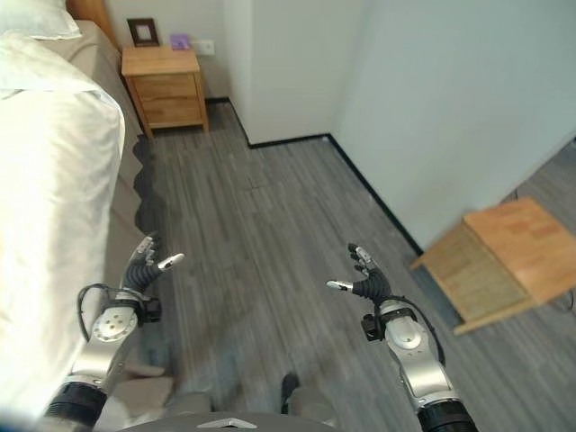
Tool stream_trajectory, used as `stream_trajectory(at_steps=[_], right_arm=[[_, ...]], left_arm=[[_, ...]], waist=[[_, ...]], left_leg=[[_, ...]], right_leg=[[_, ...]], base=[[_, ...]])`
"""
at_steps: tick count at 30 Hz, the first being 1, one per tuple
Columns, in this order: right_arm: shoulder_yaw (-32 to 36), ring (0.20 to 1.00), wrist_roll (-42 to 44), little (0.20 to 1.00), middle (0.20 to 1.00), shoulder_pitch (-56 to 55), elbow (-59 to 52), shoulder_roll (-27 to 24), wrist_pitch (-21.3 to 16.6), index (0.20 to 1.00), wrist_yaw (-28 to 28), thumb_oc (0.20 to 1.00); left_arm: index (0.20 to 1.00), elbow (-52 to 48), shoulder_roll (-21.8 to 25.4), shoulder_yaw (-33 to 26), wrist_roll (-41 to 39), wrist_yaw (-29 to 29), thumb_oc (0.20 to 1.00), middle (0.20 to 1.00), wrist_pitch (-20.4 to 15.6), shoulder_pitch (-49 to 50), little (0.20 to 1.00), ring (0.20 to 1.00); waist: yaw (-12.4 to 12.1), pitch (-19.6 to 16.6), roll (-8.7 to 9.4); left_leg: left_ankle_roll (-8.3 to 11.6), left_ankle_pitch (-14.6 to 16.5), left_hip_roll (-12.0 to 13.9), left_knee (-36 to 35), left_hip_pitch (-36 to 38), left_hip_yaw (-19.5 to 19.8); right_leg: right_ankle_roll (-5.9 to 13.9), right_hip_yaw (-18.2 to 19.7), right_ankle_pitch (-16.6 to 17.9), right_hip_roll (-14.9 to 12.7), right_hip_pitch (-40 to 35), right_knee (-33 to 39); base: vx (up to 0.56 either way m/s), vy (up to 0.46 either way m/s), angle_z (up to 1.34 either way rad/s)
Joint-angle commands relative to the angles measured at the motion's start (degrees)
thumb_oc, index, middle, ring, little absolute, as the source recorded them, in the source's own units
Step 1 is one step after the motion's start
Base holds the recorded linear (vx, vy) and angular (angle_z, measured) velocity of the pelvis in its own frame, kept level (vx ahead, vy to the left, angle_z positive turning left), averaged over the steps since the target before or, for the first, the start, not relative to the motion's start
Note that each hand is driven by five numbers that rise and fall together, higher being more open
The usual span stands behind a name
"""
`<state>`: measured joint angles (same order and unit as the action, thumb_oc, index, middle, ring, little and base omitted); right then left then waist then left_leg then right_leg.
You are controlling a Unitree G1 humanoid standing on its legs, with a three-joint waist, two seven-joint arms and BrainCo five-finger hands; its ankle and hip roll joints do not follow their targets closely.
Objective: Making the bed.
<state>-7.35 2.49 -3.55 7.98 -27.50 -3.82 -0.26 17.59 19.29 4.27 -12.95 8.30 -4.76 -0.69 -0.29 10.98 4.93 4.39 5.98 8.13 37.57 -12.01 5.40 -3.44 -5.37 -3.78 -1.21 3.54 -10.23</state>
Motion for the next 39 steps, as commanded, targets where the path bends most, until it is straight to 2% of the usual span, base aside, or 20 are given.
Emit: stream_trajectory(at_steps=[1, 2, 6, 7, 9, 14, 16, 18, 19, 20, 21, 23, 25, 26, 29, 30, 32, 36, 37, 39], right_arm=[[0.5, 1.0, -0.2, 1.0, 1.0, 2.3, -4.5, -1.7, -2.5, 1.0, 0.2, 1.0], [0.8, 1.0, -0.5, 1.0, 1.0, 2.2, -5.1, -2.0, -2.2, 1.0, -0.4, 1.0], [1.3, 1.0, -0.6, 1.0, 1.0, 1.8, -5.5, -2.0, -2.3, 1.0, -1.0, 1.0], [1.2, 1.0, -1.6, 1.0, 1.0, 1.1, -5.3, -2.2, -2.4, 1.0, -1.1, 1.0], [1.2, 1.0, -2.1, 1.0, 1.0, 0.8, -5.1, -2.4, -2.5, 1.0, -1.3, 1.0], [0.5, 1.0, -3.4, 1.0, 1.0, 0.2, -4.7, -0.8, -1.4, 1.0, -3.2, 1.0], [-0.2, 1.0, -4.0, 1.0, 1.0, -0.3, -4.1, 0.8, -1.5, 1.0, -3.7, 1.0], [-1.4, 1.0, -4.7, 1.0, 1.0, 0.3, -3.8, 2.1, -1.4, 1.0, -3.8, 1.0], [-2.5, 1.0, -3.9, 1.0, 1.0, 1.7, -3.3, 3.3, -1.3, 1.0, -3.3, 1.0], [-2.5, 1.0, -3.9, 1.0, 1.0, 1.8, -3.3, 3.3, -1.3, 1.0, -3.3, 1.0], [-3.0, 1.0, -2.2, 1.0, 1.0, 2.5, -2.2, 4.9, -1.0, 1.0, -2.5, 1.0], [-3.1, 1.0, -2.1, 1.0, 1.0, 2.3, -2.5, 5.0, -1.0, 1.0, -2.0, 1.0], [-2.7, 1.0, -1.2, 1.0, 1.0, 1.9, -3.6, 5.4, -0.9, 1.0, -1.7, 1.0], [-2.3, 1.0, -0.3, 1.0, 1.0, 1.7, -3.7, 5.3, -0.8, 1.0, -1.0, 1.0], [-2.4, 1.0, 0.4, 1.0, 1.0, 1.3, -4.0, 5.7, -0.6, 1.0, -0.9, 1.0], [-2.2, 1.0, 0.4, 1.0, 1.0, -0.1, -3.9, 6.0, -0.3, 1.0, -0.9, 1.0], [-1.7, 1.0, -0.6, 1.0, 1.0, -1.8, -4.4, 5.8, -0.1, 1.0, -1.2, 1.0], [-1.3, 1.0, -1.1, 1.0, 1.0, -3.1, -3.1, 5.0, 0.3, 1.0, -2.3, 1.0], [-1.8, 1.0, 1.1, 1.0, 1.0, -2.1, -1.7, 4.3, 0.0, 1.0, -0.8, 1.0], [-1.8, 1.0, 2.1, 1.0, 1.0, -1.5, -1.7, 3.8, -0.6, 1.0, -0.2, 1.0]], left_arm=[[1.0, -4.0, 0.5, 1.3, -1.7, -1.0, 1.0, 1.0, -2.3, -0.8, 1.0, 1.0], [1.0, -5.1, -0.4, 1.1, -2.4, -1.1, 1.0, 1.0, -2.2, 0.3, 1.0, 1.0], [1.0, -5.6, -0.6, 0.6, -2.1, -1.4, 1.0, 1.0, -2.4, 1.3, 1.0, 1.0], [1.0, -5.9, -0.7, 0.6, -1.4, -1.5, 1.0, 1.0, -2.2, 2.1, 1.0, 1.0], [1.0, -6.4, -0.8, 0.4, -0.9, -1.4, 1.0, 1.0, -2.0, 2.8, 1.0, 1.0], [1.0, -8.0, -0.6, -1.2, 0.1, -1.2, 1.0, 1.0, -1.7, 5.7, 1.0, 1.0], [1.0, -7.7, -0.1, -1.1, 0.5, -1.2, 1.0, 1.0, -1.3, 6.4, 1.0, 1.0], [1.0, -7.2, 0.5, -0.7, 0.3, -1.1, 1.0, 1.0, -0.4, 6.2, 1.0, 1.0], [1.0, -6.7, 1.3, 0.1, 0.6, -0.6, 1.0, 1.0, 0.1, 4.5, 1.0, 1.0], [1.0, -6.7, 1.2, 0.1, 0.6, -0.6, 1.0, 1.0, 0.1, 4.5, 1.0, 1.0], [1.0, -6.2, 1.9, 0.3, 1.1, 0.5, 1.0, 1.0, 0.0, 3.4, 1.0, 1.0], [1.0, -6.3, 2.1, 0.2, 1.0, 1.3, 1.0, 1.0, 0.0, 3.0, 1.0, 1.0], [1.0, -6.0, 2.0, 0.1, -0.2, 2.1, 1.0, 1.0, -0.3, 2.3, 1.0, 1.0], [1.0, -5.6, 1.8, -0.1, -1.2, 2.2, 1.0, 1.0, -0.6, 1.9, 1.0, 1.0], [1.0, -5.6, 1.8, -0.5, -1.2, 1.9, 1.0, 1.0, -0.5, 1.6, 1.0, 1.0], [1.0, -5.0, 1.9, -1.0, -1.0, 1.8, 1.0, 1.0, -0.5, 1.4, 1.0, 1.0], [1.0, -4.5, 1.8, -0.8, -0.3, 2.0, 1.0, 1.0, -0.9, 1.1, 1.0, 1.0], [1.0, -4.0, 1.1, -1.0, -0.1, 1.7, 1.0, 1.0, -1.1, 1.9, 1.0, 1.0], [1.0, -4.2, 0.1, -1.3, -2.3, 2.5, 1.0, 1.0, -0.7, 1.5, 1.0, 1.0], [1.0, -4.8, 0.3, -1.2, -2.5, 2.3, 1.0, 1.0, -0.8, 0.9, 1.0, 1.0]], waist=[[-1.7, 2.8, 0.87], [-3.0, 2.7, 0.04], [-4.6, 1.3, -0.87], [-6.0, 0.3, -3.25], [-7.3, 0.0, -3.76], [-10.6, -3.2, -0.92], [-11.1, -4.3, 1.52], [-11.3, -3.7, 2.7], [-9.6, -2.0, 0.11], [-9.5, -1.9, 0.38], [-7.6, -1.3, -1.21], [-6.5, -1.2, -1.68], [-4.3, -1.0, -1.95], [-1.9, -1.2, -0.73], [-0.2, -0.9, -0.51], [1.7, -0.5, -1.0], [3.0, -1.2, -1.04], [4.2, -3.1, -1.51], [2.5, -1.8, -0.21], [1.8, -0.3, 0.64]], left_leg=[[-0.83, -11.5, 0.6, -2.9, 3.6, -2.2], [-0.42, -8.8, -4.3, -3.2, -1.1, -4.1], [-2.74, -7.9, -7.6, -18.3, -2.6, -9.4], [-2.91, -13.0, -8.1, -32.2, -4.8, -14.4], [-2.66, -15.4, -8.0, -39.6, -6.8, -16.5], [-3.8, -20.8, -9.3, -40.7, -5.9, -15.4], [-5.73, -20.0, -11.0, -41.7, -4.2, -13.8], [-7.58, -17.2, -11.4, -40.7, -0.5, -13.5], [-8.12, -14.9, -9.1, -41.1, 5.7, -12.0], [-8.13, -14.6, -9.5, -41.2, 5.8, -11.9], [-8.4, -12.1, -8.4, -41.9, 11.0, -10.1], [-8.12, -11.1, -7.9, -42.2, 12.9, -8.6], [-7.23, -9.5, -7.5, -42.6, 15.9, -6.4], [-5.31, -6.2, -7.9, -42.6, 19.5, -3.9], [-3.29, -2.6, -6.0, -42.6, 22.7, -1.6], [-1.44, 0.9, -3.2, -42.6, 27.0, 0.4], [-0.28, 2.2, -0.8, -42.6, 29.8, 2.6], [1.87, -2.0, 3.9, -34.4, 32.3, 4.7], [-1.01, -14.1, 2.7, -9.9, 18.5, 4.8], [-2.31, -13.3, 1.2, -4.4, 13.5, 3.0]], right_leg=[[5.03, 1.9, 7.3, -4.3, -1.9, 8.9], [5.13, 2.6, 5.7, -3.9, -4.7, 10.0], [6.29, 3.0, 3.0, -3.0, -8.8, 11.8], [6.55, 3.4, -0.2, 0.4, -12.7, 12.2], [6.75, 4.7, -3.0, 1.1, -16.1, 12.3], [8.38, 6.7, -5.0, -1.4, -22.3, 10.2], [10.67, 7.0, -1.2, -2.2, -20.0, 1.3], [16.04, 7.6, 12.5, -2.8, -16.1, -14.1], [17.13, 4.4, 18.2, -2.7, -8.9, -25.6], [17.26, 4.3, 17.7, -3.1, -8.9, -26.0], [14.77, -0.4, 15.5, -6.0, -3.6, -29.7], [13.72, -1.4, 13.4, -6.2, -1.1, -28.2], [12.35, -2.3, 10.2, -4.9, 3.5, -21.0], [11.97, -2.9, 9.5, -6.0, 6.2, -7.4], [12.6, -3.0, 10.8, -6.3, 5.9, 6.9], [14.66, 0.2, 14.3, -7.8, 10.0, 14.2], [16.01, 4.3, 15.7, -8.8, 12.0, 13.6], [14.28, 5.7, 15.7, -7.1, 10.3, 8.1], [9.21, 5.5, 13.7, -5.7, 4.0, 9.1], [7.6, 4.9, 12.9, -5.6, 2.0, 9.7]], base=[[0.44, -0.106, 0.09], [0.44, -0.08, 0.03], [0.55, -0.024, 0.01], [0.72, 0.04, 0.12], [0.65, 0.048, 0.1], [0.67, 0.07, -0.42], [0.56, 0.142, -0.65], [0.66, 0.253, -0.51], [0.6, 0.256, -0.26], [0.87, 0.295, 0.07], [0.75, 0.13, 0.48], [0.62, 0.056, 0.71], [0.68, -0.086, 0.94], [0.72, -0.13, 1.18], [0.81, -0.242, 1.07], [0.73, -0.226, 1.09], [0.8, -0.256, 1.37], [0.58, -0.293, 0.76], [0.65, -0.596, 0.4], [0.49, -0.495, 0.02]])
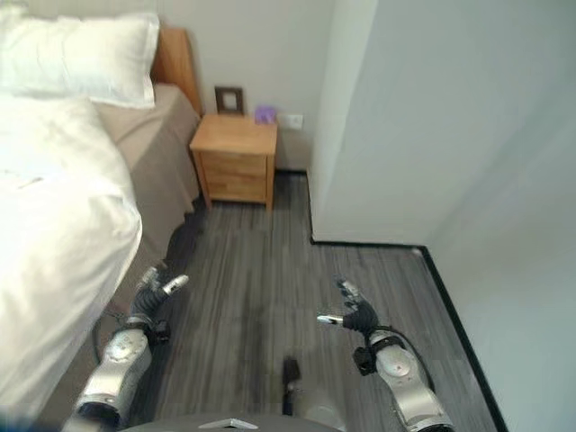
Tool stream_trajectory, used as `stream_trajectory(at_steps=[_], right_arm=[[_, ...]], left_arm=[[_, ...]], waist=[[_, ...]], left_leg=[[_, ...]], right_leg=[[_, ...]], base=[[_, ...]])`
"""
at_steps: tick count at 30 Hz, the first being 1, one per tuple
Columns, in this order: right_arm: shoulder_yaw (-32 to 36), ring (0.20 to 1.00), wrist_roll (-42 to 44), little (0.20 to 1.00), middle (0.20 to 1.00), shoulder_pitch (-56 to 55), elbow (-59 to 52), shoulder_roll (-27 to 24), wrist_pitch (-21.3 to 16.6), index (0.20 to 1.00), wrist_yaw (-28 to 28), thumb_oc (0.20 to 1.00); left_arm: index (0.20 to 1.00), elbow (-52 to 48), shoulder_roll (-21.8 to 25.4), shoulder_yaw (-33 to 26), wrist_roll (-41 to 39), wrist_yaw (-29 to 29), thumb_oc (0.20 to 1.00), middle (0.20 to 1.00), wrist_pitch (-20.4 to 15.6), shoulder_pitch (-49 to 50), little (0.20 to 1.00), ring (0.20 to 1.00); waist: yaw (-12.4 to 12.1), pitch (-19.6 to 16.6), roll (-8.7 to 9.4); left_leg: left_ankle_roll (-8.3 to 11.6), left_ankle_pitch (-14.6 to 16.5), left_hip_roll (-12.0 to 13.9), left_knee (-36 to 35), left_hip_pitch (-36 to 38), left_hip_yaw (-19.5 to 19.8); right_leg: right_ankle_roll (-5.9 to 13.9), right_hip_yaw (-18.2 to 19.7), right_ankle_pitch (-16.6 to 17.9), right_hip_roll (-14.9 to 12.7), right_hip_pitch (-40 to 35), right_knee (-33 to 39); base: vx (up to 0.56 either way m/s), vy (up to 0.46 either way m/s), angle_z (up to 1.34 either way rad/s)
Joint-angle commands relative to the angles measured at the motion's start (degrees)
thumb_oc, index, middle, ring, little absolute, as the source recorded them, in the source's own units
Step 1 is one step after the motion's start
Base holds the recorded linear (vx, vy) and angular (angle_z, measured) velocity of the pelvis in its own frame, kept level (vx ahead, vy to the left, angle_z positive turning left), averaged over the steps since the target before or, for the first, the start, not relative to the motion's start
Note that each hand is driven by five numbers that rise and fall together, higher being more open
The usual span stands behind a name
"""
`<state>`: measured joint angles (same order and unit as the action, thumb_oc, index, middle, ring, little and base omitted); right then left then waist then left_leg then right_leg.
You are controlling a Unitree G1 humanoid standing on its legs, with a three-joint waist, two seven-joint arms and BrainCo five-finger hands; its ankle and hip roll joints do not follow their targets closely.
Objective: Making the bed.
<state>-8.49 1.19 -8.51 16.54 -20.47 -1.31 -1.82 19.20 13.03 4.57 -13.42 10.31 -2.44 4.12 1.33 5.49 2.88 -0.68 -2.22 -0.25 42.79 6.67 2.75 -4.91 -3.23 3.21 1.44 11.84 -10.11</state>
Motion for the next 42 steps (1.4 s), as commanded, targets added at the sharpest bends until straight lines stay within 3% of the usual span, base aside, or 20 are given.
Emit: stream_trajectory(at_steps=[1, 3, 4, 6, 9, 11, 12, 14, 15, 16, 18, 20, 22, 23, 27, 30, 32, 35, 38, 42], right_arm=[[-0.6, 1.0, 3.6, 1.0, 1.0, 5.0, -10.1, -4.1, -2.6, 1.0, 2.2, 1.0], [-0.7, 1.0, 3.0, 1.0, 1.0, 6.7, -10.7, -4.7, -2.6, 1.0, 2.5, 1.0], [-0.8, 1.0, 2.9, 1.0, 1.0, 6.7, -10.9, -4.4, -2.8, 1.0, 2.5, 1.0], [-0.9, 1.0, 2.3, 1.0, 1.0, 6.3, -10.2, -3.5, -3.0, 1.0, 2.7, 1.0], [-1.6, 1.0, 1.6, 1.0, 1.0, 6.2, -9.0, -2.6, -2.8, 1.0, 2.7, 1.0], [-1.6, 1.0, 1.6, 1.0, 1.0, 6.3, -9.0, -2.6, -2.8, 1.0, 2.7, 1.0], [-4.3, 1.0, 0.4, 1.0, 1.0, 6.6, -8.6, -0.8, -2.1, 1.0, 1.6, 1.0], [-5.6, 1.0, -1.0, 1.0, 1.0, 7.1, -8.6, 0.6, -1.8, 1.0, 1.1, 1.0], [-5.6, 1.0, -1.1, 1.0, 1.0, 7.1, -8.6, 0.6, -1.8, 1.0, 1.1, 1.0], [-6.2, 1.0, -1.7, 1.0, 1.0, 7.2, -9.4, 1.2, -2.0, 1.0, 0.6, 1.0], [-6.5, 1.0, -3.3, 1.0, 1.0, 7.6, -9.8, 1.2, -1.9, 1.0, 1.2, 1.0], [-6.0, 1.0, -3.1, 1.0, 1.0, 7.1, -12.0, 0.5, -1.8, 1.0, 1.6, 1.0], [-6.0, 1.0, -2.5, 1.0, 1.0, 7.0, -11.9, 0.4, -1.8, 1.0, 1.8, 1.0], [-5.8, 1.0, -1.1, 1.0, 1.0, 7.1, -11.1, 0.3, -1.5, 1.0, 2.2, 1.0], [-7.0, 1.0, -0.6, 1.0, 1.0, 7.4, -10.2, 0.5, -1.9, 1.0, 3.2, 1.0], [-8.2, 1.0, 1.8, 1.0, 1.0, 9.4, -8.3, -0.1, -2.3, 1.0, 3.9, 1.0], [-8.2, 1.0, 2.5, 1.0, 1.0, 10.4, -8.0, -0.6, -1.8, 1.0, 4.4, 1.0], [-7.5, 1.0, 2.4, 1.0, 1.0, 9.5, -8.2, -1.0, -1.2, 1.0, 4.0, 1.0], [-7.8, 1.0, 1.1, 1.0, 1.0, 9.6, -7.4, -1.5, -1.1, 1.0, 4.1, 1.0], [-7.6, 1.0, 0.0, 1.0, 1.0, 10.4, -6.8, -2.6, -1.2, 1.0, 4.2, 1.0]], left_arm=[[1.0, -6.9, 6.5, -0.5, -2.0, 0.3, 1.0, 1.0, -3.4, -5.3, 1.0, 1.0], [1.0, -6.9, 5.7, -0.4, -2.3, 1.3, 1.0, 1.0, -4.1, -5.4, 1.0, 1.0], [1.0, -6.9, 5.5, -0.3, -2.1, 1.2, 1.0, 1.0, -4.2, -5.2, 1.0, 1.0], [1.0, -6.3, 5.1, 0.3, -1.3, 1.0, 1.0, 1.0, -4.1, -5.0, 1.0, 1.0], [1.0, -5.8, 4.5, 0.4, -0.6, 0.7, 1.0, 1.0, -3.8, -4.6, 1.0, 1.0], [1.0, -5.8, 4.5, 0.4, -0.5, 0.7, 1.0, 1.0, -3.8, -4.6, 1.0, 1.0], [1.0, -5.2, 5.0, -0.3, -1.3, 1.3, 1.0, 1.0, -3.9, -2.8, 1.0, 1.0], [1.0, -5.5, 5.5, -1.5, -2.1, 2.3, 1.0, 1.0, -3.2, -2.5, 1.0, 1.0], [1.0, -5.6, 5.6, -1.6, -2.1, 2.3, 1.0, 1.0, -3.1, -2.5, 1.0, 1.0], [1.0, -6.1, 6.3, -1.9, -1.3, 2.4, 1.0, 1.0, -2.8, -2.8, 1.0, 1.0], [1.0, -5.7, 6.8, -1.9, -1.2, 2.8, 1.0, 1.0, -2.5, -3.8, 1.0, 1.0], [1.0, -5.5, 7.4, -2.1, -3.1, 2.8, 1.0, 1.0, -2.9, -5.0, 1.0, 1.0], [1.0, -4.1, 7.5, -2.2, -4.1, 2.7, 1.0, 1.0, -3.1, -5.3, 1.0, 1.0], [1.0, -0.4, 8.8, -2.4, -4.7, 2.6, 1.0, 1.0, -3.4, -6.9, 1.0, 1.0], [1.0, 0.8, 10.9, -3.3, -3.8, 3.7, 1.0, 1.0, -3.6, -7.1, 1.0, 1.0], [1.0, 4.1, 9.8, -4.0, -6.7, 4.3, 1.0, 1.0, -4.5, -7.5, 1.0, 1.0], [1.0, 4.2, 9.3, -3.3, -7.6, 5.1, 1.0, 1.0, -4.5, -8.7, 1.0, 1.0], [1.0, 3.5, 9.1, -3.1, -7.6, 4.3, 1.0, 1.0, -4.5, -8.3, 1.0, 1.0], [1.0, 3.5, 9.0, -3.7, -6.5, 4.4, 1.0, 1.0, -4.4, -7.2, 1.0, 1.0], [1.0, 3.1, 9.1, -4.5, -6.4, 4.5, 1.0, 1.0, -4.7, -6.3, 1.0, 1.0]], waist=[[-2.1, 7.4, 3.64], [-4.0, 6.6, 2.66], [-4.0, 6.0, 1.71], [-3.6, 4.8, 0.12], [-2.2, 2.9, -0.67], [-2.2, 2.9, -0.65], [-4.0, 1.3, 1.02], [-4.6, 1.1, 1.73], [-4.6, 1.1, 1.84], [-3.8, 1.7, 1.06], [-2.8, 2.4, 0.33], [-0.6, 3.6, 0.39], [1.2, 3.7, 1.11], [3.1, 4.2, 2.23], [2.7, 4.2, 2.89], [2.4, 5.7, 3.02], [2.1, 7.0, 3.24], [1.8, 5.9, 2.14], [0.0, 4.7, -0.16], [-0.6, 4.5, -0.43]], left_leg=[[2.9, -2.1, 6.7, -4.8, -12.4, 1.9], [3.18, 1.3, 2.6, -16.1, -16.3, -6.8], [2.31, 0.8, 3.1, -22.6, -17.3, -11.0], [1.55, -2.2, 2.8, -34.9, -15.9, -22.1], [1.13, -6.0, 3.8, -42.9, -13.6, -35.0], [1.14, -6.1, 3.8, -43.1, -13.5, -35.1], [-2.81, -3.6, 0.1, -44.2, -11.4, -32.0], [-4.26, -2.1, -0.6, -46.6, -8.3, -31.1], [-4.35, -2.1, -0.7, -46.6, -8.3, -31.2], [-4.98, -0.6, -0.2, -47.3, -4.5, -28.8], [-4.79, 0.9, 0.3, -47.8, -1.6, -24.7], [-2.32, 1.7, 0.6, -47.8, 0.4, -16.3], [-0.37, 2.3, 0.3, -47.8, 1.0, -10.4], [1.27, 3.6, 0.0, -47.8, 1.6, -1.5], [2.17, 5.4, 0.8, -47.8, 4.7, 4.0], [5.22, 3.2, 0.6, -28.3, -2.2, 1.9], [5.09, 2.4, 0.7, -23.1, -6.0, -1.7], [4.8, 0.6, 5.3, -37.0, -7.7, -10.7], [6.14, -6.5, 6.1, -47.8, -11.3, -9.9], [7.55, -8.1, 6.4, -47.8, -16.8, -11.5]], right_leg=[[8.33, 3.1, 4.6, -8.6, -10.3, 10.7], [9.36, 1.6, 2.0, -9.0, -15.1, 12.8], [9.7, 0.9, 0.7, -7.9, -16.4, 12.9], [9.87, -0.2, -2.6, -5.6, -19.7, 12.1], [10.75, -3.5, -5.7, -4.3, -23.6, 9.5], [10.75, -3.4, -5.7, -4.3, -23.6, 9.5], [13.25, -4.3, -1.3, -5.6, -23.5, 1.0], [17.62, -4.5, 5.6, -6.4, -20.7, -11.5], [17.73, -4.4, 5.4, -6.5, -20.4, -11.9], [18.52, -5.2, 8.9, -8.1, -16.3, -21.6], [17.28, -5.3, 8.1, -8.9, -11.2, -25.9], [14.08, -3.8, 3.5, -10.2, -4.7, -19.3], [13.37, 1.2, 2.1, -8.0, -4.0, -7.9], [13.69, 12.5, 1.2, -4.9, -4.4, 7.0], [13.61, 10.7, 3.9, -5.6, -4.6, 8.3], [10.66, 9.1, 3.2, -6.4, -10.2, 9.3], [9.33, 7.0, 2.3, -7.2, -11.9, 9.9], [10.14, 3.8, 0.3, -8.6, -15.2, 12.6], [10.72, 2.4, -1.7, -8.1, -18.4, 14.8], [10.41, 1.8, -3.7, -8.8, -21.4, 15.1]], base=[[0.43, -0.241, -0.18], [0.82, -0.179, -0.59], [0.8, -0.041, -0.63], [0.64, 0.0, -0.06], [0.53, 0.049, 0.68], [0.3, 0.075, 0.73], [0.64, 0.201, 0.51], [0.56, 0.199, 0.13], [0.52, 0.133, -0.01], [0.51, 0.075, 0.18], [0.65, 0.013, 1.27], [0.72, -0.209, 1.96], [0.71, -0.306, 3.24], [0.78, -0.302, 3.92], [0.43, -0.225, 3.08], [0.31, -0.23, 0.77], [0.05, -0.105, 0.34], [0.25, 0.026, 0.0], [0.29, 0.08, 0.36], [0.26, 0.097, 0.24]])
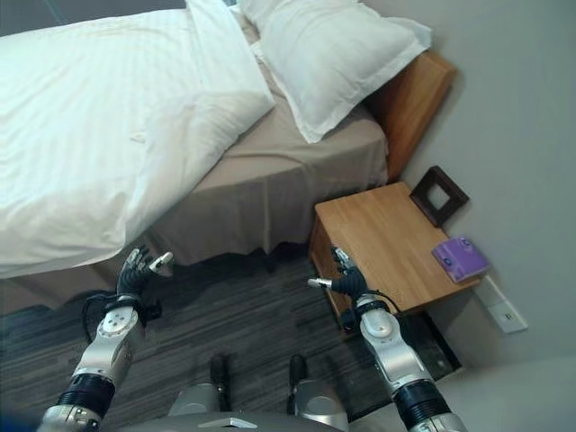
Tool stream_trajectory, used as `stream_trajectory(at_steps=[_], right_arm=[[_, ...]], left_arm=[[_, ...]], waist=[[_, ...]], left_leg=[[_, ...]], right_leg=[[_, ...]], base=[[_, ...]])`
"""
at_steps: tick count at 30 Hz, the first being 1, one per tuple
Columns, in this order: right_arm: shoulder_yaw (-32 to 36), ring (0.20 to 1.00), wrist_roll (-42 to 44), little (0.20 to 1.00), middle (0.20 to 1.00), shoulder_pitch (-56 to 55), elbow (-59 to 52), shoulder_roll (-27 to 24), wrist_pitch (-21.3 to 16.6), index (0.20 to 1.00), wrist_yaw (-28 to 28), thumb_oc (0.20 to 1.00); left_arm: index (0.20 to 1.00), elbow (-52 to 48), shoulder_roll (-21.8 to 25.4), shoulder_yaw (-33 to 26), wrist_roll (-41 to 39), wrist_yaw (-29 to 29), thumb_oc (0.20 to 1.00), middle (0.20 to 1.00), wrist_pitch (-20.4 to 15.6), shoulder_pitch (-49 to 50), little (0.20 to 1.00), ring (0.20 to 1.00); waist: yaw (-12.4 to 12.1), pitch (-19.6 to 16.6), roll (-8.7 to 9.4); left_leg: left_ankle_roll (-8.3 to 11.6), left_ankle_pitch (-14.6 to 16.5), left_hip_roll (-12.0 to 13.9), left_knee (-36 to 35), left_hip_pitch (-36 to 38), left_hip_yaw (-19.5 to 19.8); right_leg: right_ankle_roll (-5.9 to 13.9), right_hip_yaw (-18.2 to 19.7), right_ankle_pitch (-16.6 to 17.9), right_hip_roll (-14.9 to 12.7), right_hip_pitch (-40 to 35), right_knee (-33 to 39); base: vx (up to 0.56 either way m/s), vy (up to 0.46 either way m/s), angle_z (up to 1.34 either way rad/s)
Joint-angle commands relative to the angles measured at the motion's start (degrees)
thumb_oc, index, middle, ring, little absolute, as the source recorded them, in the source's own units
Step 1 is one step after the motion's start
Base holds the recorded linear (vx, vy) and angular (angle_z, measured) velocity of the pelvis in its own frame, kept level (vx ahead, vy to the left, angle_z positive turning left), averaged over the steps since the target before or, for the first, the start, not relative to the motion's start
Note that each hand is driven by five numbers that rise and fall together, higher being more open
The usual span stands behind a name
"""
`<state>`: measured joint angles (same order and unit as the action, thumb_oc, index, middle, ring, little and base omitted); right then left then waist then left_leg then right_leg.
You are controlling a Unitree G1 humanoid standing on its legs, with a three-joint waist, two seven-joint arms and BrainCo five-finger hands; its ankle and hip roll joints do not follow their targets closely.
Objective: Making the bed.
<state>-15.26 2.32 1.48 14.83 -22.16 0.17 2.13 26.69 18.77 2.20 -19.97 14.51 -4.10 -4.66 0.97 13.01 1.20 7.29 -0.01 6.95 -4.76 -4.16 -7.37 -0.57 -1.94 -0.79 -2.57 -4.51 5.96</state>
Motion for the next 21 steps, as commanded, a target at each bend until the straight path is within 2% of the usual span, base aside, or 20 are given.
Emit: stream_trajectory(at_steps=[1, 4, 6, 8, 9, 10, 11, 12, 13, 14, 15, 16, 17, 18, 19, 21], right_arm=[[-0.7, 1.0, -1.6, 1.0, 1.0, 0.7, -5.2, -1.2, -2.6, 1.0, 0.3, 1.0], [-0.4, 1.0, -2.6, 1.0, 1.0, 1.9, -5.4, -1.9, -2.0, 1.0, 0.0, 1.0], [-0.2, 1.0, -3.9, 1.0, 1.0, 2.2, -5.6, -1.9, -1.5, 1.0, -0.1, 1.0], [0.0, 1.0, -4.8, 1.0, 1.0, 5.3, -4.6, -1.8, -1.2, 1.0, 0.4, 1.0], [0.0, 1.0, -4.8, 1.0, 1.0, 5.4, -4.5, -1.8, -1.2, 1.0, 0.4, 1.0], [0.0, 1.0, -4.7, 1.0, 1.0, 6.6, -3.8, -1.7, -1.2, 1.0, 0.9, 1.0], [0.3, 1.0, -5.4, 1.0, 1.0, 9.2, -3.3, -2.3, -0.9, 1.0, 1.4, 1.0], [0.1, 1.0, -5.7, 1.0, 1.0, 11.3, -2.2, -2.9, -0.7, 1.0, 1.7, 1.0], [-0.1, 1.0, -5.6, 1.0, 1.0, 12.7, -1.7, -3.4, -0.7, 1.0, 2.0, 1.0], [0.2, 1.0, -5.2, 1.0, 1.0, 15.9, 0.2, -4.9, -0.4, 1.0, 3.0, 1.0], [0.2, 1.0, -5.2, 1.0, 1.0, 16.0, 0.2, -4.9, -0.4, 1.0, 3.0, 1.0], [0.1, 1.0, -4.1, 1.0, 1.0, 22.0, 3.5, -6.9, 0.3, 1.0, 4.7, 1.0], [-0.9, 1.0, -3.9, 1.0, 1.0, 25.5, 5.4, -7.6, 0.4, 1.0, 5.0, 1.0], [-1.0, 1.0, -3.9, 1.0, 1.0, 25.7, 5.5, -7.6, 0.4, 1.0, 5.0, 1.0], [-1.9, 1.0, -3.4, 1.0, 1.0, 29.6, 7.1, -7.9, 0.6, 1.0, 5.7, 1.0], [-2.9, 1.0, -1.9, 1.0, 1.0, 34.5, 10.9, -6.1, 0.6, 1.0, 7.0, 1.0]], left_arm=[[1.0, -4.3, 3.2, -2.4, 0.0, 0.3, 1.0, 1.0, -3.1, 2.9, 1.0, 1.0], [1.0, -4.8, 3.3, -3.0, -0.2, -0.3, 1.0, 1.0, -3.1, 3.6, 1.0, 1.0], [1.0, -4.7, 3.4, -3.1, 0.1, -0.9, 1.0, 1.0, -2.6, 4.7, 1.0, 1.0], [1.0, -4.8, 5.0, -3.4, -0.2, -1.3, 1.0, 1.0, -1.7, 4.6, 1.0, 1.0], [1.0, -4.8, 5.0, -3.4, -0.2, -1.3, 1.0, 1.0, -1.7, 4.5, 1.0, 1.0], [1.0, -4.9, 5.9, -3.3, -0.2, -1.7, 1.0, 1.0, -1.7, 4.1, 1.0, 1.0], [1.0, -5.3, 7.2, -2.9, 0.2, -1.9, 1.0, 1.0, -1.3, 2.8, 1.0, 1.0], [1.0, -5.3, 8.3, -2.7, -0.1, -1.9, 1.0, 1.0, -1.3, 1.8, 1.0, 1.0], [1.0, -5.5, 9.0, -2.6, -0.1, -1.9, 1.0, 1.0, -1.3, 1.2, 1.0, 1.0], [1.0, -5.0, 10.4, -2.3, -0.5, -1.7, 1.0, 1.0, -1.5, -0.6, 1.0, 1.0], [1.0, -5.0, 10.4, -2.3, -0.5, -1.7, 1.0, 1.0, -1.5, -0.6, 1.0, 1.0], [1.0, -3.3, 11.9, -1.7, -2.1, -1.8, 1.0, 1.0, -1.9, -3.4, 1.0, 1.0], [1.0, -2.3, 12.6, -1.7, -3.1, -1.8, 1.0, 1.0, -2.2, -4.4, 1.0, 1.0], [1.0, -2.2, 12.6, -1.8, -3.1, -1.8, 1.0, 1.0, -2.2, -4.6, 1.0, 1.0], [1.0, -1.2, 13.3, -1.8, -3.7, -1.9, 1.0, 1.0, -2.1, -5.2, 1.0, 1.0], [1.0, 0.2, 13.7, -1.7, -4.2, -1.7, 1.0, 1.0, -2.4, -6.1, 1.0, 1.0]], waist=[[-0.5, -3.1, 0.84], [-0.9, -3.9, 0.1], [-1.1, -5.3, 0.69], [-2.7, -5.5, 3.25], [-2.9, -5.6, 3.11], [-3.3, -5.2, 3.81], [-3.4, -4.0, 4.96], [-3.4, -3.1, 4.42], [-3.2, -2.6, 4.35], [-2.9, -2.2, 4.82], [-2.8, -2.1, 4.84], [-2.0, -2.0, 5.67], [-1.5, -1.5, 6.13], [-1.4, -1.4, 6.08], [-1.5, -0.9, 6.55], [-1.8, -0.7, 6.88]], left_leg=[[-0.07, -11.2, -0.3, -0.2, -6.0, -2.4], [-0.61, -12.8, 1.6, -0.2, -4.4, -8.2], [-1.27, -12.6, 0.8, -0.2, -3.9, -7.6], [-2.93, -10.6, -1.1, -0.2, -1.1, -6.5], [-2.93, -10.7, -0.9, -0.2, -1.3, -6.7], [-3.67, -9.8, -1.3, -0.2, -0.2, -6.7], [-5.03, -8.2, -2.4, -0.2, 2.4, -6.5], [-5.41, -8.1, -1.6, -0.2, 3.2, -6.1], [-5.62, -7.6, -1.4, -0.2, 3.8, -5.6], [-5.6, -6.3, -1.5, -0.2, 4.7, -4.4], [-5.61, -6.3, -1.6, -0.2, 4.7, -4.3], [-5.06, -5.4, -2.5, -0.2, 5.5, -2.0], [-4.8, -4.3, -3.2, -0.2, 6.5, -0.2], [-4.77, -4.4, -3.2, -0.2, 6.5, -0.1], [-4.54, -3.6, -3.6, -0.2, 7.3, 1.2], [-4.63, -2.7, -4.0, -0.2, 7.9, 2.5]], right_leg=[[6.19, 0.4, -0.2, -4.9, -5.8, -1.0], [7.56, -0.8, -1.4, -6.1, -8.2, -1.0], [8.48, -1.5, -1.3, -7.8, -8.4, -1.1], [9.47, -0.4, -0.2, -9.5, -5.6, -11.4], [9.43, -0.2, 0.1, -9.3, -5.3, -11.4], [9.96, 0.4, 2.4, -9.2, -2.5, -15.8], [11.17, 0.6, 9.6, -10.0, 1.0, -25.0], [10.94, 0.5, 12.0, -9.3, 3.7, -29.8], [10.62, 0.0, 11.9, -8.8, 5.0, -31.9], [9.81, -1.3, 9.4, -7.5, 7.5, -31.2], [9.81, -1.3, 9.4, -7.6, 7.4, -31.2], [8.78, -0.7, 6.9, -4.8, 9.5, -23.6], [8.43, 1.0, 5.4, -3.4, 9.8, -17.8], [8.38, 0.9, 5.8, -3.3, 9.7, -17.4], [8.51, 2.0, 6.2, -3.0, 10.1, -12.9], [8.74, 4.6, 7.4, -2.8, 11.1, -9.6]], base=[[0.28, 0.161, -0.07], [0.27, 0.233, -0.21], [0.32, 0.24, -0.02], [0.28, 0.243, -0.18], [0.08, 0.094, -0.25], [0.13, 0.137, 0.08], [0.17, 0.19, 0.11], [0.19, 0.21, -0.02], [0.23, 0.141, -0.28], [0.2, 0.088, 0.42], [0.36, 0.035, 0.98], [0.35, -0.021, 1.01], [0.34, -0.022, 0.42], [0.27, -0.027, 0.38], [0.2, -0.022, 0.47], [0.24, -0.035, 0.46]])
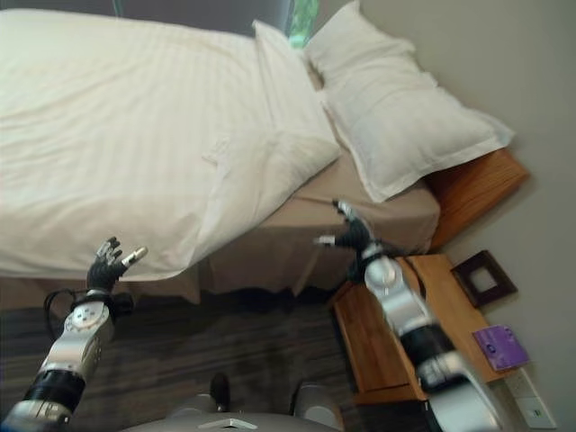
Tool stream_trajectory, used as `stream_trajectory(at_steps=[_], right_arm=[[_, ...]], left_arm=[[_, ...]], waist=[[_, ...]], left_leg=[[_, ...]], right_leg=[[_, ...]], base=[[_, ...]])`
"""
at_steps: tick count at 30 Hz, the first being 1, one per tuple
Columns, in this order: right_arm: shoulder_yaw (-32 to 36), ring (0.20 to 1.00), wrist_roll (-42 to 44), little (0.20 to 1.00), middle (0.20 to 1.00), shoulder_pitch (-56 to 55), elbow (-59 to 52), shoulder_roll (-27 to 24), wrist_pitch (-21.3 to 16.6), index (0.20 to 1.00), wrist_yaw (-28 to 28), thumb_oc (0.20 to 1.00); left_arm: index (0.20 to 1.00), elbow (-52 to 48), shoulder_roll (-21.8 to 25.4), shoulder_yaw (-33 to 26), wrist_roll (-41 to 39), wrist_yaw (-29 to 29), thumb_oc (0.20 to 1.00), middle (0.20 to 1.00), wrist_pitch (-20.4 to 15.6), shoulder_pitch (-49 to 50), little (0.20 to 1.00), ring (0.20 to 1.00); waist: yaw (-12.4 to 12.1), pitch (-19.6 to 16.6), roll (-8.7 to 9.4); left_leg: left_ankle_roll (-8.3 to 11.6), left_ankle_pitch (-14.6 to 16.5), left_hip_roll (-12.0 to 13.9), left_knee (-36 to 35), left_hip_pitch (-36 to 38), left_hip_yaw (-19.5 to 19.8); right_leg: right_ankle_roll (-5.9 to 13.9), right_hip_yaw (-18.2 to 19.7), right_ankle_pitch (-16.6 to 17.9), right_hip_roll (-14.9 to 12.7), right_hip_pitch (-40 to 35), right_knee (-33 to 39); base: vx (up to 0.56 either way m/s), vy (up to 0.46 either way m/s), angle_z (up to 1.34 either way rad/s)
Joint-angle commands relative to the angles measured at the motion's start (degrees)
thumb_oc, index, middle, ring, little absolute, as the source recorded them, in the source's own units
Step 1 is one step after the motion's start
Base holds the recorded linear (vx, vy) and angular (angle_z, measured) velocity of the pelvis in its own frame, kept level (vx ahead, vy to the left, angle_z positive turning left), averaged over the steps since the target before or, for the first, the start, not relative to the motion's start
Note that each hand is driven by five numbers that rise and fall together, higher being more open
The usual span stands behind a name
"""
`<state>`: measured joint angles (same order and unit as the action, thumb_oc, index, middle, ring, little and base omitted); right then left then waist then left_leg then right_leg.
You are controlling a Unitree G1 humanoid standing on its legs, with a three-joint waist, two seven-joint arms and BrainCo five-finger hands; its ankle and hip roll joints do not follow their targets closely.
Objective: Making the bed.
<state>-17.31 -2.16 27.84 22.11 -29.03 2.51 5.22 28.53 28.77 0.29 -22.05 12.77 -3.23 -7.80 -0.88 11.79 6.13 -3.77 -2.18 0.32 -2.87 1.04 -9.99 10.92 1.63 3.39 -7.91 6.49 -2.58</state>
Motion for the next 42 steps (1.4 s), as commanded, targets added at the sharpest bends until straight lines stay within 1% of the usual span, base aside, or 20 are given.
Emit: stream_trajectory(at_steps=[1, 5, 6, 8, 10, 13, 15, 20, 25, 27, 28, 29, 30, 32, 33, 34, 35, 36, 38, 42], right_arm=[[-1.5, 1.0, 2.9, 1.0, 1.0, 9.7, 4.9, 0.9, -1.8, 1.0, 4.1, 1.0], [-3.9, 1.0, 3.6, 1.0, 1.0, 15.1, 7.6, 0.6, -1.4, 1.0, 3.4, 1.0], [-4.7, 1.0, 3.6, 1.0, 1.0, 17.9, 9.9, 0.1, -1.3, 1.0, 3.5, 1.0], [-5.6, 1.0, 3.6, 1.0, 1.0, 21.5, 11.7, -1.2, -1.2, 1.0, 3.5, 1.0], [-6.0, 1.0, 3.7, 1.0, 1.0, 23.2, 12.2, -1.6, -1.1, 1.0, 3.3, 1.0], [-6.9, 1.0, 1.3, 1.0, 1.0, 24.9, 13.5, -1.9, -0.8, 1.0, 3.8, 1.0], [-6.9, 1.0, 1.3, 1.0, 1.0, 27.1, 14.8, -1.5, -1.1, 1.0, 4.6, 1.0], [-7.9, 1.0, 1.1, 1.0, 1.0, 33.0, 17.2, -2.2, -0.5, 1.0, 5.0, 1.0], [-8.3, 1.0, 2.2, 1.0, 1.0, 36.2, 19.9, -0.1, -0.4, 1.0, 6.1, 1.0], [-8.1, 1.0, 2.9, 1.0, 1.0, 35.8, 20.6, 0.7, -0.5, 1.0, 6.2, 1.0], [-7.5, 1.0, 3.7, 1.0, 1.0, 35.3, 20.1, 0.4, -0.5, 1.0, 6.3, 1.0], [-7.2, 1.0, 3.3, 1.0, 1.0, 34.3, 18.8, -1.4, -0.3, 1.0, 5.9, 1.0], [-7.1, 1.0, 3.0, 1.0, 1.0, 33.7, 17.9, -2.6, -0.2, 1.0, 6.0, 1.0], [-7.2, 1.0, 3.0, 1.0, 1.0, 34.0, 17.8, -3.1, 0.4, 1.0, 6.0, 1.0], [-6.6, 1.0, 1.4, 1.0, 1.0, 32.4, 16.1, -2.8, 0.9, 1.0, 6.0, 1.0], [-6.5, 1.0, 1.3, 1.0, 1.0, 32.3, 15.9, -2.7, 0.9, 1.0, 5.9, 1.0], [-5.0, 1.0, 1.7, 1.0, 1.0, 29.1, 15.0, -1.5, 0.8, 1.0, 5.5, 1.0], [-4.8, 1.0, 1.6, 1.0, 1.0, 29.7, 15.9, -1.1, 1.0, 1.0, 5.4, 1.0], [-5.0, 1.0, 1.7, 1.0, 1.0, 30.3, 17.1, -0.9, 1.0, 1.0, 5.6, 1.0], [-5.6, 1.0, 1.7, 1.0, 1.0, 32.8, 18.7, -1.7, 1.3, 1.0, 5.4, 1.0]], left_arm=[[1.0, -1.3, 3.9, 0.1, -2.6, 0.1, 1.0, 1.0, -3.4, -3.2, 1.0, 1.0], [1.0, 0.2, 4.5, 0.5, -2.8, -0.3, 1.0, 1.0, -3.4, -3.4, 1.0, 1.0], [1.0, 0.5, 5.1, 0.7, -2.9, -0.2, 1.0, 1.0, -3.7, -3.8, 1.0, 1.0], [1.0, 0.9, 5.9, 1.0, -3.4, -0.4, 1.0, 1.0, -4.0, -4.5, 1.0, 1.0], [1.0, 1.3, 6.1, 1.2, -3.7, -0.5, 1.0, 1.0, -4.0, -5.1, 1.0, 1.0], [1.0, 2.2, 6.4, 1.5, -3.3, -0.4, 1.0, 1.0, -4.3, -6.5, 1.0, 1.0], [1.0, 2.1, 6.4, 1.0, -3.8, 0.1, 1.0, 1.0, -4.7, -6.7, 1.0, 1.0], [1.0, 2.5, 5.8, 0.5, -5.4, 0.1, 1.0, 1.0, -4.8, -5.9, 1.0, 1.0], [1.0, 2.9, 6.0, 0.3, -5.9, 0.4, 1.0, 1.0, -5.0, -5.3, 1.0, 1.0], [1.0, 2.5, 5.7, 0.0, -5.8, 0.1, 1.0, 1.0, -4.8, -4.5, 1.0, 1.0], [1.0, 2.2, 5.4, 0.2, -6.1, -0.1, 1.0, 1.0, -4.8, -4.6, 1.0, 1.0], [1.0, 1.7, 4.8, 1.7, -6.3, -1.0, 1.0, 1.0, -4.4, -6.3, 1.0, 1.0], [1.0, 1.5, 4.7, 2.1, -6.2, -1.2, 1.0, 1.0, -4.2, -6.8, 1.0, 1.0], [1.0, 2.1, 4.7, 2.5, -6.4, -0.9, 1.0, 1.0, -3.8, -7.7, 1.0, 1.0], [1.0, 1.9, 5.1, 2.3, -6.0, -0.9, 1.0, 1.0, -3.4, -7.5, 1.0, 1.0], [1.0, 1.8, 5.2, 2.3, -6.0, -0.9, 1.0, 1.0, -3.4, -7.4, 1.0, 1.0], [1.0, 0.7, 5.3, 2.5, -4.5, -1.2, 1.0, 1.0, -2.9, -7.1, 1.0, 1.0], [1.0, 0.6, 5.8, 3.1, -3.9, -1.1, 1.0, 1.0, -2.7, -8.1, 1.0, 1.0], [1.0, 1.2, 6.2, 3.0, -3.9, -0.9, 1.0, 1.0, -2.9, -8.6, 1.0, 1.0], [1.0, 1.8, 5.8, 3.9, -4.8, -1.5, 1.0, 1.0, -3.2, -9.4, 1.0, 1.0]], waist=[[0.0, 0.7, 2.19], [0.1, 0.7, 2.98], [0.4, 0.7, 3.02], [0.8, 1.1, 3.06], [1.2, 1.5, 3.0], [1.4, 1.2, 3.5], [1.2, 0.8, 2.75], [0.9, 0.0, 1.49], [0.5, -0.5, 0.35], [0.1, -0.5, 0.46], [-0.3, 0.6, 0.84], [-0.1, 2.9, 1.28], [-0.1, 3.5, 0.56], [-1.1, 3.4, 0.19], [-1.7, 3.0, 0.3], [-1.7, 2.8, 0.4], [-0.5, 3.2, 0.22], [-0.1, 4.2, -0.15], [0.1, 4.9, -0.46], [2.1, 5.9, -0.23]], left_leg=[[6.32, -0.2, 2.4, -2.1, 3.0, 5.6], [5.88, 1.0, 1.1, -2.1, 3.6, 7.5], [5.71, 1.6, 0.6, -2.1, 3.8, 9.2], [6.03, 2.5, 0.5, -2.1, 4.5, 11.3], [6.32, 2.9, 0.8, -2.1, 5.0, 12.2], [7.14, 4.2, 0.7, -2.1, 5.9, 13.6], [7.99, 4.3, 1.2, -2.1, 6.0, 14.1], [8.91, 4.5, 2.4, -2.1, 5.3, 15.9], [9.64, 4.4, 4.5, -2.1, 4.7, 16.9], [9.64, 3.8, 5.5, -2.0, 5.6, 16.4], [10.04, 4.6, 4.6, 4.1, 2.6, 14.8], [10.4, 3.3, 3.8, 10.7, -4.9, 7.3], [9.69, 0.7, 3.1, 8.3, -8.5, 3.1], [8.92, -0.6, 1.6, 4.8, -9.3, 4.4], [6.67, 0.1, 0.6, 4.5, -7.8, 6.5], [6.61, 0.1, 0.5, 4.4, -7.9, 6.5], [4.92, 0.0, 0.3, 2.4, -5.5, 6.1], [4.42, -0.4, 0.6, 1.6, -4.6, 5.9], [4.49, -0.2, 0.8, 0.8, -3.2, 5.9], [5.54, 2.3, 0.8, -1.6, 2.1, 7.2]], right_leg=[[-2.55, 1.8, 3.9, 2.8, 0.3, -0.4], [-2.2, 4.9, 5.6, 4.0, 0.6, 2.4], [-1.68, 7.4, 6.8, 4.7, 1.9, 3.2], [-1.23, 8.7, 8.2, 5.0, 3.6, 4.9], [-1.18, 8.0, 8.6, 4.7, 4.1, 5.2], [-1.01, 4.6, 9.2, 2.5, 3.0, 6.7], [-0.92, 2.5, 9.8, 1.5, 2.4, 6.5], [-1.87, 0.1, 8.7, 1.3, 1.4, 6.6], [-3.16, -1.2, 6.7, 1.9, 0.9, 6.1], [-4.07, -1.7, 5.4, 2.4, -0.3, 6.3], [-4.66, -2.8, 4.7, 1.4, -1.8, 6.7], [-5.16, -5.8, 3.6, -1.1, -3.9, 7.2], [-5.06, -6.7, 2.9, -0.7, -4.7, 7.2], [-5.06, -6.2, 2.5, 0.1, -4.6, 6.5], [-4.95, -5.7, -0.4, 0.9, -3.1, -1.0], [-4.89, -5.6, -0.7, 0.8, -2.8, -1.5], [-3.44, -5.5, 1.2, 1.2, 0.6, -11.7], [-2.69, -4.7, 2.1, 1.0, 3.5, -17.9], [-2.62, -4.3, 2.5, 0.8, 5.4, -19.3], [-3.55, -3.4, 1.9, 1.7, 7.4, -9.5]], base=[[0.13, -0.024, 0.46], [0.21, -0.021, 0.57], [0.16, -0.042, 0.48], [0.26, -0.068, 0.59], [0.21, -0.077, 0.39], [0.21, -0.091, 0.64], [0.17, -0.11, 0.55], [0.16, -0.108, 0.26], [0.13, -0.078, 0.19], [0.13, -0.075, 0.14], [-0.03, -0.055, 0.16], [-0.06, -0.023, 0.23], [-0.06, 0.002, 0.78], [0.12, 0.048, 1.67], [0.13, 0.07, 0.93], [0.16, 0.16, -0.18], [0.09, 0.124, -0.35], [0.1, 0.145, 0.06], [0.08, 0.033, 0.2], [0.22, -0.036, 0.06]])
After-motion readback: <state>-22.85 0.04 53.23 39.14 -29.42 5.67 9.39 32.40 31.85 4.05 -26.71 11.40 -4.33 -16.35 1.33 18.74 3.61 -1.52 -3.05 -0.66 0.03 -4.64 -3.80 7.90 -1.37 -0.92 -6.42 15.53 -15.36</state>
